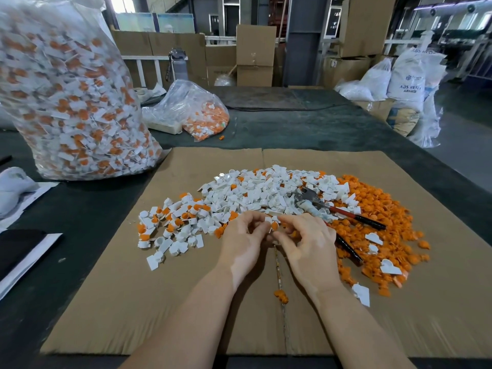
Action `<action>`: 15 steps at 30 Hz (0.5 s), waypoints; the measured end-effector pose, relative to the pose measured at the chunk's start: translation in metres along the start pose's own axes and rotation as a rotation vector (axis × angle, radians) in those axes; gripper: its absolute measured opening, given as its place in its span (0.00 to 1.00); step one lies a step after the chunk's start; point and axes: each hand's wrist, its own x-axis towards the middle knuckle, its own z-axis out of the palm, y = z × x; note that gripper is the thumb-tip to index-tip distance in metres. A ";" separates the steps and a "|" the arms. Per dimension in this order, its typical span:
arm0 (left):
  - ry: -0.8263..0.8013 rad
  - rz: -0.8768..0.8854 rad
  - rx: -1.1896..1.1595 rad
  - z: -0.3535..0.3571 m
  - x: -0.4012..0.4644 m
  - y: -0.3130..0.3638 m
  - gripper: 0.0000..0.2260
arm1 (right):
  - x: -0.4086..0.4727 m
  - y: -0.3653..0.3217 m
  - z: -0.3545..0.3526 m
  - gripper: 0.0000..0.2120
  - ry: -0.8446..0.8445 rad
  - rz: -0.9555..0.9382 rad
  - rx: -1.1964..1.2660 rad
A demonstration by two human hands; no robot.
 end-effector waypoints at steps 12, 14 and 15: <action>-0.017 0.029 0.058 0.000 0.000 0.000 0.05 | 0.001 0.001 0.000 0.10 -0.012 0.003 -0.004; -0.015 0.036 0.070 0.001 0.000 0.000 0.05 | 0.002 0.001 0.001 0.09 -0.006 -0.003 -0.010; -0.014 0.033 0.067 0.001 0.000 0.000 0.05 | 0.002 0.001 0.001 0.09 -0.002 -0.007 -0.012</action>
